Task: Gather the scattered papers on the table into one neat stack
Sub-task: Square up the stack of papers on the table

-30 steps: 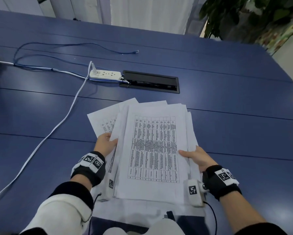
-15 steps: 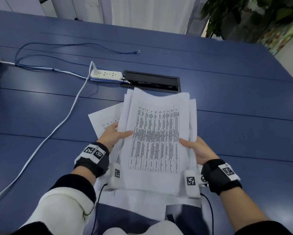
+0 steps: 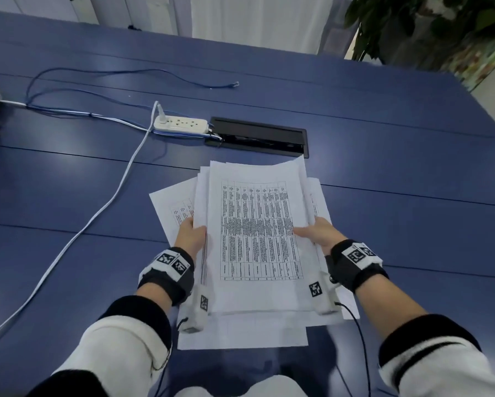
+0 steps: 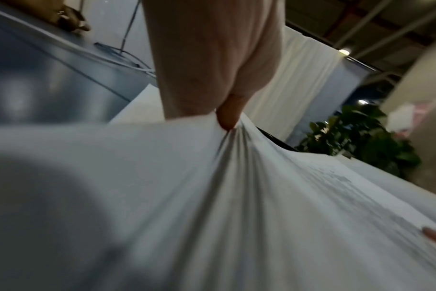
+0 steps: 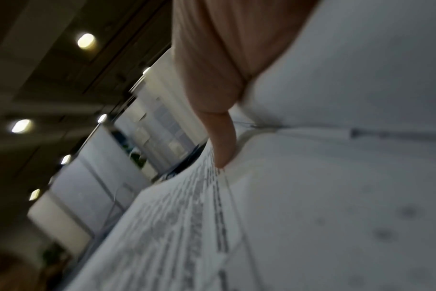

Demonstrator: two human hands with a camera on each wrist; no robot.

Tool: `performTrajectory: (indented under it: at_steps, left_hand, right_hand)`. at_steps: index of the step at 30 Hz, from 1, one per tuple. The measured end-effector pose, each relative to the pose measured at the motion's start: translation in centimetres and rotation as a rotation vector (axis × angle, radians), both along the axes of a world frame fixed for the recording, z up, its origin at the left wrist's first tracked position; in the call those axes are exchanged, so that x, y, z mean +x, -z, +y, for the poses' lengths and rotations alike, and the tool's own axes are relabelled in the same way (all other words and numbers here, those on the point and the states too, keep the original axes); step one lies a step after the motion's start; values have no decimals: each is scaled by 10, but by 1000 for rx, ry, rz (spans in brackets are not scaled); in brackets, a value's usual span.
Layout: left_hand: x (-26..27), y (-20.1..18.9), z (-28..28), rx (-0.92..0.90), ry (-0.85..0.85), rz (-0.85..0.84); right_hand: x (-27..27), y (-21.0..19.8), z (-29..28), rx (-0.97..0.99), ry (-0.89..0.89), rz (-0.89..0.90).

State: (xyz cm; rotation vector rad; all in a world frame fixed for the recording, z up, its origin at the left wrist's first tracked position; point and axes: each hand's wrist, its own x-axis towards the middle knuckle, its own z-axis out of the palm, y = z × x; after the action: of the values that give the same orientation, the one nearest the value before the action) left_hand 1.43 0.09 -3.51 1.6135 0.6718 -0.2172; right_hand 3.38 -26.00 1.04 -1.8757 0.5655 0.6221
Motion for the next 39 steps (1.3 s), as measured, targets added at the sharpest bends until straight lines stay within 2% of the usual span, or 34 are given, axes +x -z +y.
performTrajectory:
  at_steps: [3,6,9,11,13,14,16,18,21,24,30,32,36,39]
  left_hand:
    - [-4,1,-3,-54,-43,-36]
    - [-6,-5,-7,-193,-109,-82]
    - [-3,-8,-5,-235,-101,-93]
    - [1,-7,3,-28,-70,-85]
    - [1,-7,17,332,-51,14]
    - [-2,-9,24,500,-60,77]
    - [-12,-11,34,621,-101,180]
    - [-16,-9,37,585,-101,192]
    - [-8,-2,31,544,17,187]
    - [5,-5,32,518,55,166]
    - [18,2,43,453,3,62]
    - [23,1,40,372,-6,31]
    - [37,3,42,185,-17,42]
    - [47,5,44,134,-21,73]
  right_hand:
    - [0,11,-3,22,22,27]
    - [1,11,-3,26,11,23]
    - [7,6,-9,-64,4,-24]
    - [11,8,-16,-316,-33,-112]
    - [12,10,-26,-564,-73,-132]
    - [10,11,-31,-604,-77,-105]
    - [10,13,-37,-601,-41,-77]
    - [14,17,-37,-532,3,-96]
    - [22,24,-32,-422,15,-151]
    - [25,20,-24,-374,-2,-178]
    - [26,22,-35,-260,78,-224]
    - [29,23,-33,-220,66,-218]
    - [42,24,-24,-148,30,-199]
    - [53,26,-15,-109,29,-197]
